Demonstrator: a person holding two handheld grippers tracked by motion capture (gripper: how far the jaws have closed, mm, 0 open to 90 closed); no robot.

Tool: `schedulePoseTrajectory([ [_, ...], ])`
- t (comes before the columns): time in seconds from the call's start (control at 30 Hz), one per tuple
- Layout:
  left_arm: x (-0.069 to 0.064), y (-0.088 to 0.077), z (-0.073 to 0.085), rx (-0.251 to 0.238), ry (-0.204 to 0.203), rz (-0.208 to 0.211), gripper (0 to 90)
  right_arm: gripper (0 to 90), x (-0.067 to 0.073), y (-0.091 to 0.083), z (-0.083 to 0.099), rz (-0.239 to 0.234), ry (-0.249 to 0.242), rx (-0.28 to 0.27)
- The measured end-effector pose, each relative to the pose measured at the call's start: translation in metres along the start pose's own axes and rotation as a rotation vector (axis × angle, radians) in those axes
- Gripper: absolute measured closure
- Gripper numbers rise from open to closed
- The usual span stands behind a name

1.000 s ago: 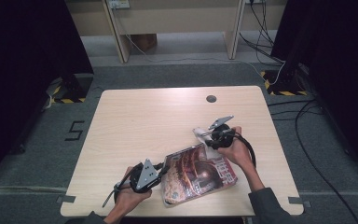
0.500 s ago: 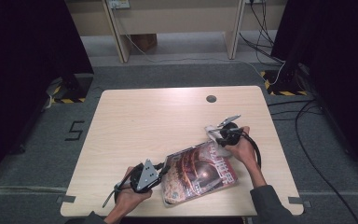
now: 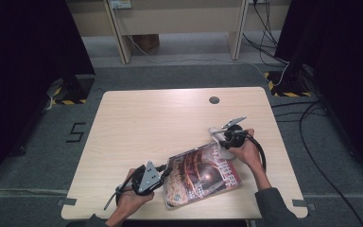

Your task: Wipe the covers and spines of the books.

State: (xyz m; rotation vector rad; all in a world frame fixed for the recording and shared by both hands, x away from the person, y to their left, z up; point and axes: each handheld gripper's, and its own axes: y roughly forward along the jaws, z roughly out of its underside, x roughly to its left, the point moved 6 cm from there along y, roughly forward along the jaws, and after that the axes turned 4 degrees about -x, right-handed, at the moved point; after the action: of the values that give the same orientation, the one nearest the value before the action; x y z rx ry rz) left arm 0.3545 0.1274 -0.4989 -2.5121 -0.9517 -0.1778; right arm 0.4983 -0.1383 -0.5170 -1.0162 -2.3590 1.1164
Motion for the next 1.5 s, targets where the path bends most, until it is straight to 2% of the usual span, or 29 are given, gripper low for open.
schedulePoseTrajectory([
  [0.03, 0.000, 0.000, 0.000, 0.000, 0.000, 0.000, 78.8, 78.5, 0.007, -0.002, -0.004, -0.023, -0.012, -0.007],
  [0.2, 0.000, -0.001, 0.000, -0.001, 0.004, 0.000, 78.8, 78.5, 0.008, -0.002, -0.007, 0.002, -0.036, -0.003],
  [0.23, 0.000, -0.001, -0.001, -0.003, 0.004, 0.000, 78.9, 78.5, 0.004, -0.001, -0.006, 0.019, -0.034, 0.000],
  [0.27, 0.000, 0.000, -0.001, -0.003, 0.005, 0.000, 78.9, 78.5, -0.005, 0.002, -0.002, 0.059, -0.026, 0.017],
  [0.3, 0.000, 0.000, -0.001, -0.003, 0.005, 0.000, 78.9, 78.5, -0.005, 0.002, -0.002, 0.059, -0.026, 0.017],
  [0.37, 0.000, 0.000, 0.000, -0.003, 0.005, 0.001, 78.9, 78.5, -0.019, 0.007, 0.002, 0.071, -0.008, 0.022],
  [0.4, 0.001, 0.000, 0.000, -0.004, 0.005, 0.000, 78.9, 78.5, -0.019, 0.007, 0.002, 0.071, -0.008, 0.022],
  [0.43, 0.001, 0.000, -0.001, -0.006, 0.003, 0.000, 79.0, 78.5, -0.027, 0.010, 0.005, 0.077, 0.018, 0.020],
  [0.63, 0.002, 0.000, -0.001, -0.005, 0.005, 0.002, 79.1, 78.8, -0.029, 0.009, 0.005, 0.050, 0.026, -0.006],
  [0.67, 0.001, 0.000, -0.001, -0.005, 0.006, 0.003, 79.1, 79.1, -0.027, 0.006, 0.004, 0.039, 0.004, -0.009],
  [0.8, 0.002, 0.000, -0.001, -0.007, 0.006, 0.002, 79.1, 79.2, -0.023, 0.000, -0.001, 0.023, -0.013, -0.024],
  [0.97, 0.002, 0.000, 0.000, -0.002, 0.011, 0.002, 79.0, 79.4, -0.007, -0.002, -0.007, -0.009, -0.077, -0.011],
  [1.03, 0.002, 0.000, 0.000, -0.004, 0.008, 0.001, 78.9, 79.4, 0.002, -0.003, -0.010, -0.042, -0.083, -0.019],
  [1.1, 0.002, 0.000, 0.000, -0.004, 0.007, 0.000, 78.9, 79.5, 0.005, -0.003, -0.012, -0.047, -0.094, -0.023],
  [1.2, 0.002, 0.000, 0.000, -0.004, 0.007, 0.000, 78.9, 79.4, 0.018, -0.007, -0.018, -0.086, -0.112, -0.039],
  [1.33, 0.002, 0.000, 0.000, -0.004, 0.007, -0.001, 78.8, 79.4, 0.026, -0.010, -0.024, -0.111, -0.133, -0.057],
  [1.4, 0.002, 0.000, -0.001, -0.004, 0.013, 0.000, 78.9, 79.4, 0.024, -0.009, -0.024, -0.086, -0.143, -0.049],
  [1.43, 0.002, 0.000, -0.001, -0.005, 0.014, 0.000, 78.9, 79.4, 0.016, -0.007, -0.020, -0.034, -0.134, -0.020],
  [1.47, 0.002, 0.000, -0.001, -0.005, 0.015, -0.001, 78.9, 79.4, 0.011, -0.004, -0.018, -0.014, -0.127, -0.017],
  [1.5, 0.002, 0.000, -0.001, -0.006, 0.015, -0.002, 78.9, 79.4, 0.011, -0.004, -0.018, -0.014, -0.127, -0.017],
])
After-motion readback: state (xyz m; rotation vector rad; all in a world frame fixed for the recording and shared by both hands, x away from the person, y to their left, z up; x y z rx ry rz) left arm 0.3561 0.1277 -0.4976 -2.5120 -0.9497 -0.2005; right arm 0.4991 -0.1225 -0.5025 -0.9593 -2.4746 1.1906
